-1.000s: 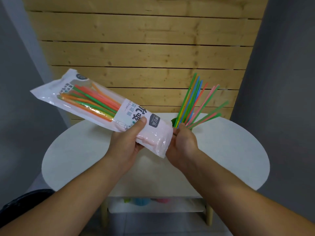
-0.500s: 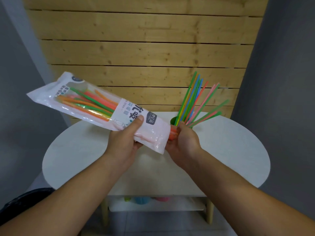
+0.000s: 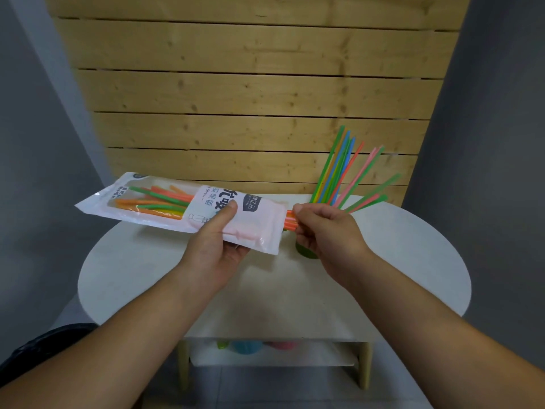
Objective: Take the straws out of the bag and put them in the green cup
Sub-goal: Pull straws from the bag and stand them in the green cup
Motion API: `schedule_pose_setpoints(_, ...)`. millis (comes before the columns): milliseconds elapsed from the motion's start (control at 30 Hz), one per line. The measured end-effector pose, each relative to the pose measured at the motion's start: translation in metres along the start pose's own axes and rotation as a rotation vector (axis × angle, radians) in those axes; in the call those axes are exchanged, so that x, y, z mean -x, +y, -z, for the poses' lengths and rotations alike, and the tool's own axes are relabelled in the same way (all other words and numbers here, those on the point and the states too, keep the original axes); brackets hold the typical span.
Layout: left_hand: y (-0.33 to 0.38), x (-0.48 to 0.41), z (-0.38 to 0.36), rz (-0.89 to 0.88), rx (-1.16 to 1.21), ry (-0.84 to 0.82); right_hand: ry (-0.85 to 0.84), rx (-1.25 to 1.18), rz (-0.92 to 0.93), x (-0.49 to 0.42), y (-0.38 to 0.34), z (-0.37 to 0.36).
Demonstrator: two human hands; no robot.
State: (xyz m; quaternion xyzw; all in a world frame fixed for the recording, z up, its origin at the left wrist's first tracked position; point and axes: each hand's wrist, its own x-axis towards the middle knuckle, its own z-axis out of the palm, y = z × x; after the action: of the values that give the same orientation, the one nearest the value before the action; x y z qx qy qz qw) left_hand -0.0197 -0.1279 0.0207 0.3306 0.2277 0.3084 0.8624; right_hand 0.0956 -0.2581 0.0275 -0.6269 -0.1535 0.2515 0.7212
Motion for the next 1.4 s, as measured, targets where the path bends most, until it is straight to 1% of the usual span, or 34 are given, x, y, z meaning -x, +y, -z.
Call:
schedule_pose_setpoints(200, 0.002, 0.000, 0.002, 0.027, 0.045, 0.031, 0.029, 0.109, 0.084, -0.003, -0.006, 0.007)
schedule_pose_setpoints(367, 0.007, -0.002, 0.003, 0.023, 0.108, 0.048, 0.073, -0.004, 0.096, -0.003, -0.011, 0.016)
schedule_pose_setpoints(567, 0.008, -0.002, 0.004, 0.023, 0.125, 0.042, 0.005, -0.223, -0.042, -0.001, -0.011, 0.013)
schedule_pose_setpoints(667, 0.008, 0.000, 0.002, 0.024, 0.136, 0.047, -0.003, -0.389, -0.148, 0.002, -0.008, 0.005)
schedule_pose_setpoints(733, 0.008, 0.001, 0.002, 0.027, 0.140, 0.039, -0.019, -0.370, -0.192, 0.004, -0.003, 0.000)
schedule_pose_setpoints(833, 0.009, 0.001, 0.001, 0.025, 0.144, 0.039, -0.057, -0.214, -0.202, 0.006, 0.006, -0.011)
schedule_pose_setpoints(933, 0.009, 0.001, 0.002, 0.020, 0.138, 0.039, 0.002, -0.162, -0.179, 0.007, 0.006, -0.023)
schedule_pose_setpoints(1033, 0.009, 0.001, 0.002, 0.025, 0.143, 0.043, 0.075, -0.224, -0.127, 0.004, 0.005, -0.031)
schedule_pose_setpoints(1100, 0.009, 0.000, 0.003, 0.028, 0.151, 0.045, 0.091, -0.277, -0.072, 0.002, 0.005, -0.031)
schedule_pose_setpoints(1233, 0.010, -0.003, 0.005, 0.028, 0.161, 0.049, 0.078, -0.339, 0.029, -0.001, 0.000, -0.025)
schedule_pose_setpoints(1400, 0.011, -0.007, 0.009, 0.019, 0.174, 0.058, 0.174, -0.302, 0.130, -0.002, -0.011, -0.006)
